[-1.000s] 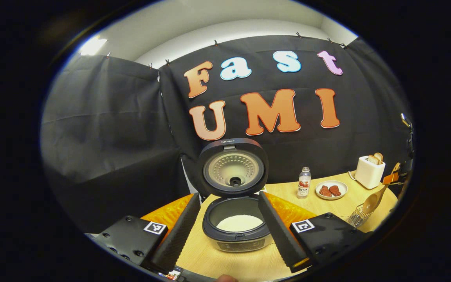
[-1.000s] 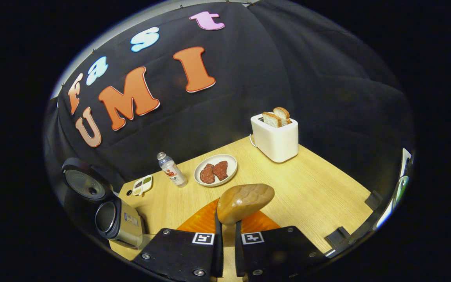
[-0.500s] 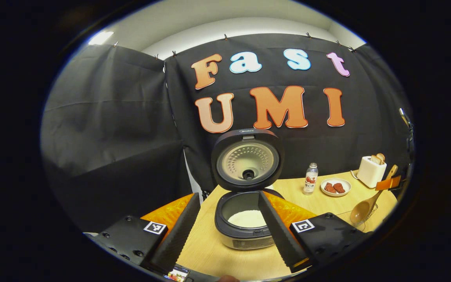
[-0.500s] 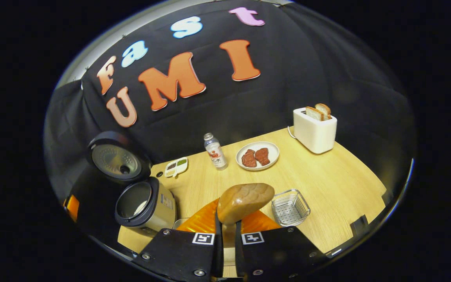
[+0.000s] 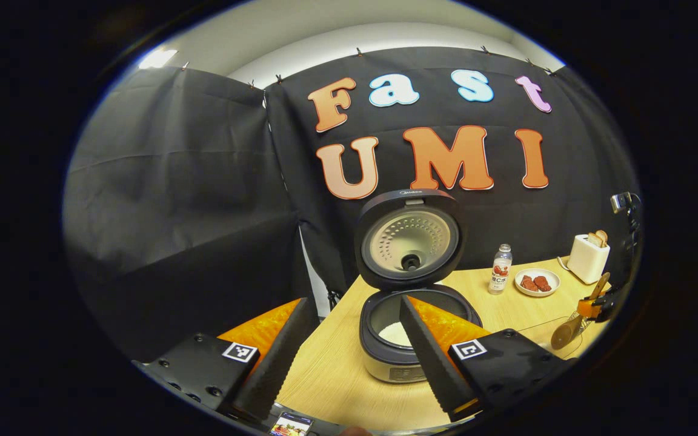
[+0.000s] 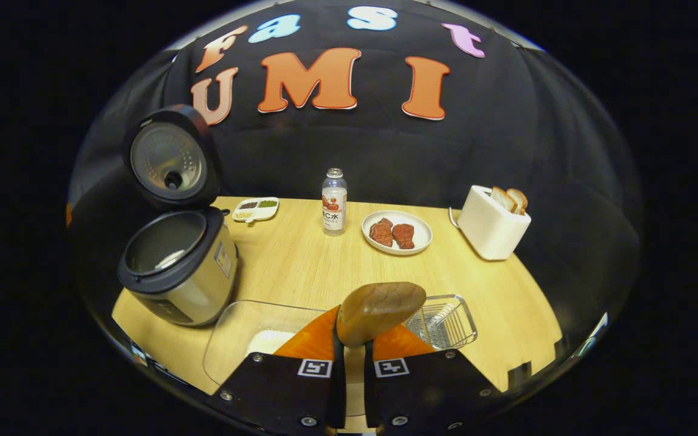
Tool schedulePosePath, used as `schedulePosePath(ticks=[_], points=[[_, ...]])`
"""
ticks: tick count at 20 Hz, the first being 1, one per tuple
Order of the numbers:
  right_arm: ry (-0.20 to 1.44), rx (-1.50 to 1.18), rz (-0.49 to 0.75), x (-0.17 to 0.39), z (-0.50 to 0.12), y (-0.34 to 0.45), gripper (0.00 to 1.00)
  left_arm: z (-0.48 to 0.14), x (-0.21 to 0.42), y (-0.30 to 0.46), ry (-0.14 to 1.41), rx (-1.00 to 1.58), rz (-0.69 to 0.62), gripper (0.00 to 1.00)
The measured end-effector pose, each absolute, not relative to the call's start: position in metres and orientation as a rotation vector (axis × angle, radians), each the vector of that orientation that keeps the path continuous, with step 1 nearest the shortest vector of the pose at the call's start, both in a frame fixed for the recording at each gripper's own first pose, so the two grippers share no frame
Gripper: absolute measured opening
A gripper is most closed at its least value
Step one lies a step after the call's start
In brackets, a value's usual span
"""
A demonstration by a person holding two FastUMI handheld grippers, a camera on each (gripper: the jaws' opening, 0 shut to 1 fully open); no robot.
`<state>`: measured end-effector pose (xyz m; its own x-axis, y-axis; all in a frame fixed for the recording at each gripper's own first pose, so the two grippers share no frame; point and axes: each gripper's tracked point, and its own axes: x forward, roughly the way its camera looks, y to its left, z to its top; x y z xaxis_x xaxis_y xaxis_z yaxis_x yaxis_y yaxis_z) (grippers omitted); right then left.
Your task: Close the left gripper, press the button to open the rice cooker; take a wooden spoon from the chopstick holder with the right hand, scoop a spoonful of rice and pour it into the rice cooker, then put the wooden spoon back into the chopstick holder.
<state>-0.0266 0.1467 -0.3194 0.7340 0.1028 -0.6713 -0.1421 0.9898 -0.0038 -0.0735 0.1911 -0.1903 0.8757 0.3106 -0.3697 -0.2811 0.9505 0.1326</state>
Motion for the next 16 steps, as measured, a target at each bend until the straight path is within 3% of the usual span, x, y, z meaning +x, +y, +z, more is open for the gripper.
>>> schedulePosePath(ticks=[4,16], points=[[0.633,-0.221,0.174,-0.034,-0.331,0.166,0.11,-0.196,-0.071,0.189,0.407,0.078,0.299,1.00],[0.627,-0.361,0.181,-0.070,-0.366,0.209,0.09,-0.210,-0.071,0.201,0.435,0.083,0.273,1.00]])
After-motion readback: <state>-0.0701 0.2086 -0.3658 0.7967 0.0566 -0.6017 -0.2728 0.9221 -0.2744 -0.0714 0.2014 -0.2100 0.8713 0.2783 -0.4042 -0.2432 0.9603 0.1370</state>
